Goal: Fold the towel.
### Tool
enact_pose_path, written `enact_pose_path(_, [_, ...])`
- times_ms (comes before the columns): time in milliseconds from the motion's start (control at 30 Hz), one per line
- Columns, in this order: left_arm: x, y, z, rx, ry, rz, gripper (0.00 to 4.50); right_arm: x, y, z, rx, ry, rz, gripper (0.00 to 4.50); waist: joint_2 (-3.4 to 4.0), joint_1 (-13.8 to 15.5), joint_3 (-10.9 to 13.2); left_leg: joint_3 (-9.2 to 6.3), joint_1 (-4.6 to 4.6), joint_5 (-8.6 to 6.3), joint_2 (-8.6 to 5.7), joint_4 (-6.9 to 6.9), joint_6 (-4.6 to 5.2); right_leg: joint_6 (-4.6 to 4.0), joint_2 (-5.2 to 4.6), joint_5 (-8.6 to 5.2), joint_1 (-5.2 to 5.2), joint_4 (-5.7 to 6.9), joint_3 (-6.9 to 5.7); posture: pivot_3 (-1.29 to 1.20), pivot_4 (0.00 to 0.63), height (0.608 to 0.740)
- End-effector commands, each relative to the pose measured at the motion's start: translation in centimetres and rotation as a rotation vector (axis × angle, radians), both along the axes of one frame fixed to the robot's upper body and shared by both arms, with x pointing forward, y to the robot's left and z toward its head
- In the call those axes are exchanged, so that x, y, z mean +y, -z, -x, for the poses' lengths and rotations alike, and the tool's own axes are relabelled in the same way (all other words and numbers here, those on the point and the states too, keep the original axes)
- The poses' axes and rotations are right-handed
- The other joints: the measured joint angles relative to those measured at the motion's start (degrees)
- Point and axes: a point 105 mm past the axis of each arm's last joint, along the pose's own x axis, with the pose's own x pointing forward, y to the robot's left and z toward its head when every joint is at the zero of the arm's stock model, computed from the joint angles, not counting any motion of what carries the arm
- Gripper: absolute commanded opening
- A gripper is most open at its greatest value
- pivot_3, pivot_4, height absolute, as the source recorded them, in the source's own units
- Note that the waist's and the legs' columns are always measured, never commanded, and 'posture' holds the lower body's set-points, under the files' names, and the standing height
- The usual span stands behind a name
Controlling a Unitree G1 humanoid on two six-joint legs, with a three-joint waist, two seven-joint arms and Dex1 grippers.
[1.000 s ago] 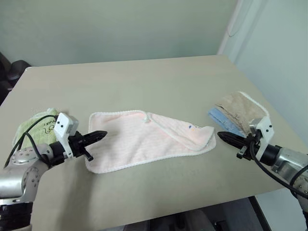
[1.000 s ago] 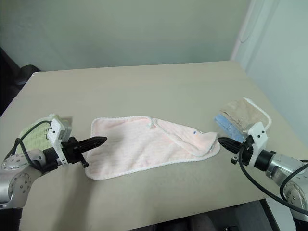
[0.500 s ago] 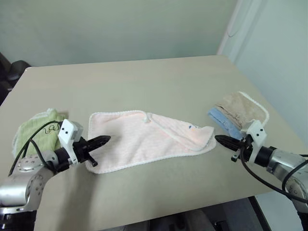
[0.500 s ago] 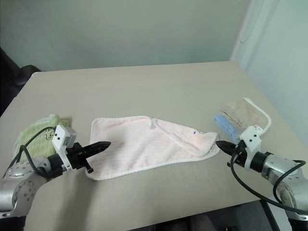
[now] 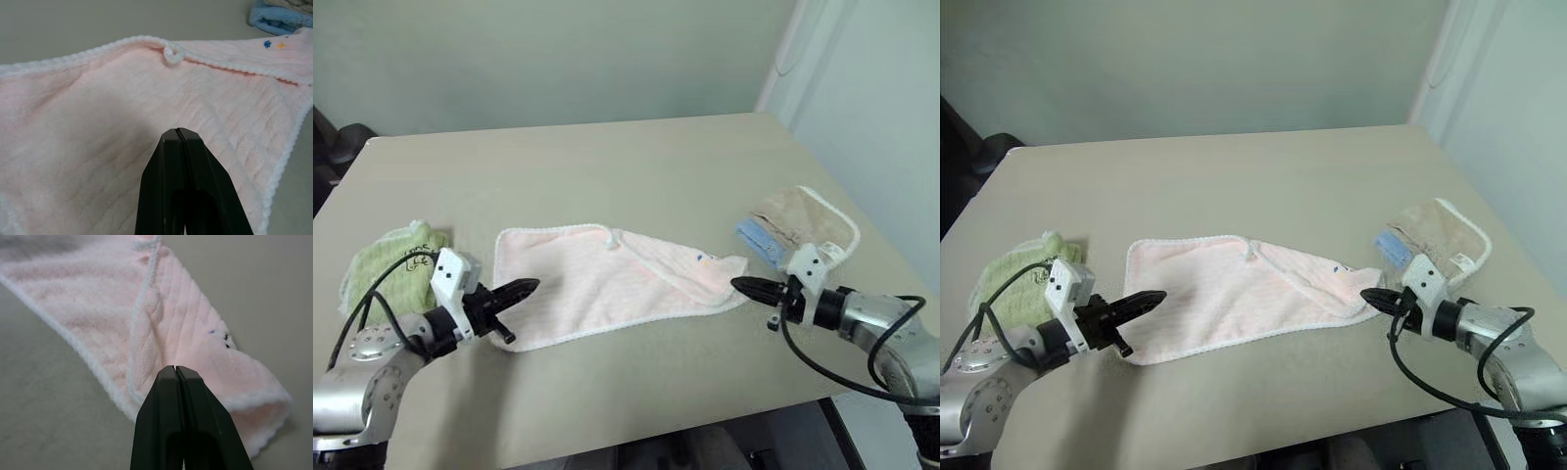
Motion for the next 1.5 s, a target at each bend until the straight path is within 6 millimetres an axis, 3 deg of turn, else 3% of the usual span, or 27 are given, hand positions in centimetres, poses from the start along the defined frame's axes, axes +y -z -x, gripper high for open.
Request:
enact_pose_path(33, [-0.9,-0.8,-0.8,-0.047,0.033,0.006,0.00,0.4,-0.5,-0.7,-0.050,-0.061,0.065,0.93,-0.01,0.0,0.0,0.00,-0.02,0.02,0.00,0.00,0.01,-0.04,0.00,0.03,-0.01,-0.01,0.00,0.00,0.150,0.740])
enact_pose_path(233, [-1.7,-0.6,-1.5,-0.056,0.054,0.022,0.00,1.0,0.2,-0.8,-0.088,-0.206,0.200,3.01,-0.03,0.0,0.0,0.01,0.05,0.36,0.01,-0.01,0.57,-0.16,0.00,0.52,0.00,-0.01,-0.04,0.00,0.150,0.740])
enact_pose_path(467, [-2.0,-0.3,-1.5,-0.057,0.054,0.030,0.00,0.2,1.5,-0.7,-0.123,-0.331,0.326,3.01,-0.04,0.0,0.0,-0.01,0.05,0.36,0.02,-0.05,0.57,-0.15,0.00,0.53,0.03,-0.09,-0.07,0.00,0.150,0.740])
enact_pose_path(733, [-2.0,-0.1,-1.2,-0.057,0.045,0.040,0.00,-0.2,2.6,-1.8,-0.188,-0.364,0.381,3.01,-0.03,-0.1,0.0,-0.01,0.06,0.38,0.03,-0.02,0.53,-0.14,0.01,0.53,0.02,-0.08,-0.07,0.00,0.150,0.740])
enact_pose_path(1200, [-1.9,0.2,-1.1,-0.050,0.034,0.050,0.00,1.4,0.2,-2.8,-0.226,-0.390,0.286,3.01,-0.03,-0.2,0.0,-0.01,0.13,0.44,0.02,-0.04,0.64,-0.22,0.01,0.59,0.07,-0.09,-0.07,0.00,0.150,0.740])
enact_pose_path(1500, [-2.2,0.3,-1.4,-0.049,0.043,0.052,0.00,2.0,0.3,-3.2,-0.249,-0.364,0.294,3.01,-0.01,-0.2,0.0,-0.01,0.19,0.43,0.02,-0.04,0.62,-0.24,0.01,0.60,0.11,-0.08,-0.07,0.00,0.150,0.740])
